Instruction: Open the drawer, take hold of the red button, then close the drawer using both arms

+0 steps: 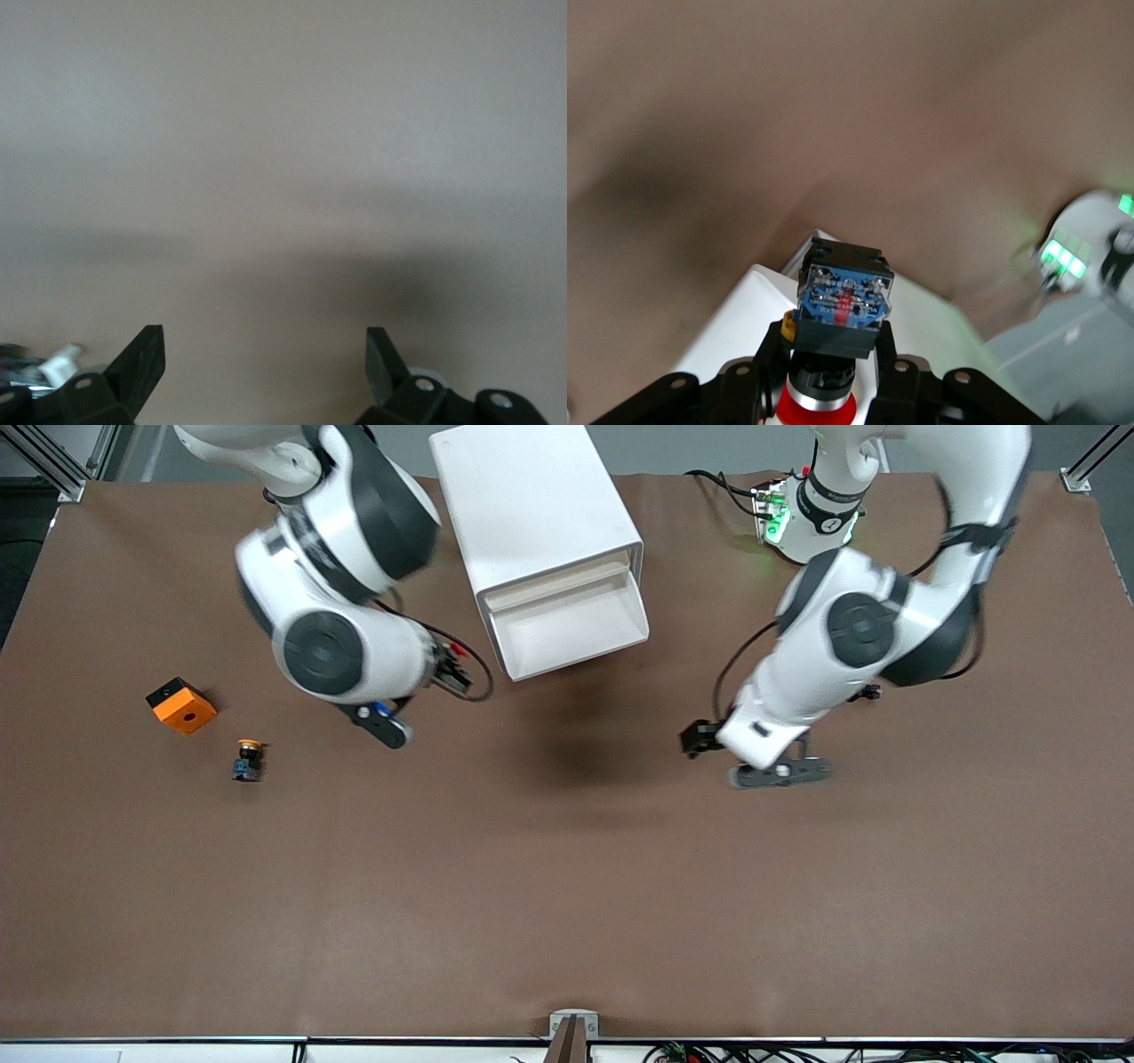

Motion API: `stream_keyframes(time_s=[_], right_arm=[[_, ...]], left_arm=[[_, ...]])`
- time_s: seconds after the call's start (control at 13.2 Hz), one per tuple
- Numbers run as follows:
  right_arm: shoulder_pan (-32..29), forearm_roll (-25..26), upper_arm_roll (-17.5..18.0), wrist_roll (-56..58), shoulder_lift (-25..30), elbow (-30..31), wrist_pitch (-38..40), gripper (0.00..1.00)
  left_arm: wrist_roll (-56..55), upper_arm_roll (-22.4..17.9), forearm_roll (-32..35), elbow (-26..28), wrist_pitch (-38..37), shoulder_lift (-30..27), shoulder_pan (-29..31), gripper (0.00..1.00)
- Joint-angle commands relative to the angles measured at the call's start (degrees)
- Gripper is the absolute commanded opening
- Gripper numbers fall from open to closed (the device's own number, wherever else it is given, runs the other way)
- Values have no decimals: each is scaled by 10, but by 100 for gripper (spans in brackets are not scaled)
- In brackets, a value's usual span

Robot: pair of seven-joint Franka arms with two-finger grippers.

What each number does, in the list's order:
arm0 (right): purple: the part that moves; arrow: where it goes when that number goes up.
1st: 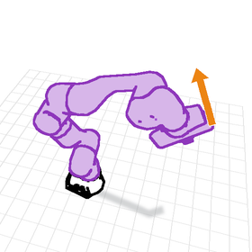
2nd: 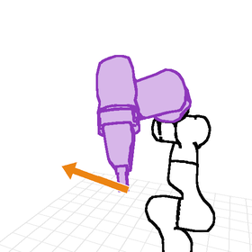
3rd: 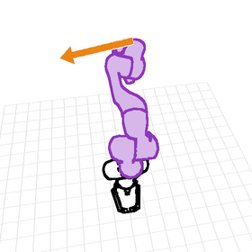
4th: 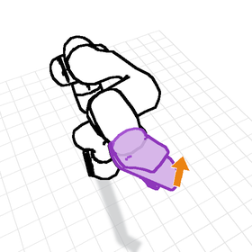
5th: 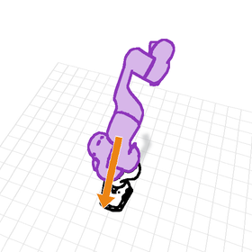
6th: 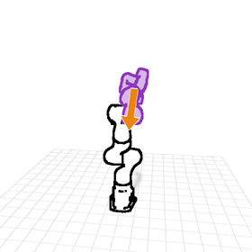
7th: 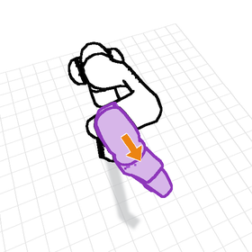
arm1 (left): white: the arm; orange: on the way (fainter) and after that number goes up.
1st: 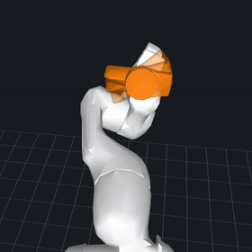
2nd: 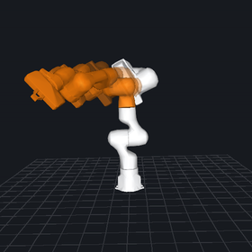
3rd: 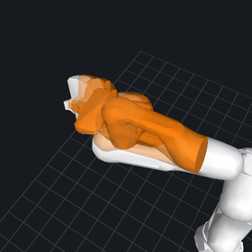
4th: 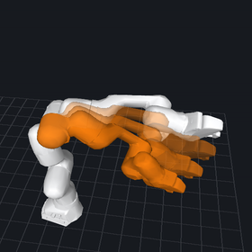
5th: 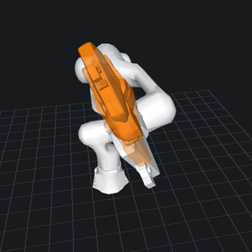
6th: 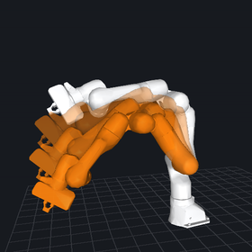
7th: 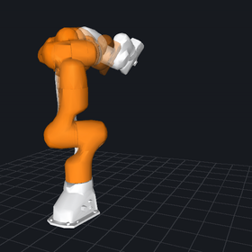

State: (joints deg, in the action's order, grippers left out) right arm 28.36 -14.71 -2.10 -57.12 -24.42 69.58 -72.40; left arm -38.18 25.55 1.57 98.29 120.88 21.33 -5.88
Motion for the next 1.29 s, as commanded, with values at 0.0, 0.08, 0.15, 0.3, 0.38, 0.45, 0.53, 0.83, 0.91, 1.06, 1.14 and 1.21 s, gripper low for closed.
stream_keyframes(time_s=[0.0,0.08,0.15,0.3,0.38,0.45,0.53,0.83,0.91,1.06,1.14,1.21], right_arm=[[-61,13,9,197,79,77,-6,2],[-78,18,9,262,97,104,-9,2],[-88,41,9,311,122,135,-28,2],[-89,92,9,357,167,202,-70,2],[-89,108,9,376,182,233,-93,2],[-94,123,9,398,191,262,-118,3],[-102,136,9,412,200,290,-144,4],[-138,151,9,483,215,370,-229,4],[-149,151,9,502,214,380,-241,4],[-163,152,8,523,213,404,-274,4],[-168,158,9,526,211,411,-287,4],[-174,165,8,526,205,412,-300,4]], left_arm=[[-74,3,50,-10,12,39,-48,100],[-82,3,54,-11,15,55,-63,100],[-88,2,54,-11,23,69,-76,100],[-123,3,54,-11,27,85,-99,95],[-155,3,53,-11,27,88,-113,98],[-186,3,54,-10,27,91,-125,100],[-200,3,54,-8,26,91,-132,100],[-221,5,47,4,20,91,-151,100],[-232,5,47,8,17,91,-162,100],[-263,5,46,10,-1,92,-179,100],[-274,5,45,10,-6,92,-185,100],[-281,6,45,9,-8,91,-190,100]])
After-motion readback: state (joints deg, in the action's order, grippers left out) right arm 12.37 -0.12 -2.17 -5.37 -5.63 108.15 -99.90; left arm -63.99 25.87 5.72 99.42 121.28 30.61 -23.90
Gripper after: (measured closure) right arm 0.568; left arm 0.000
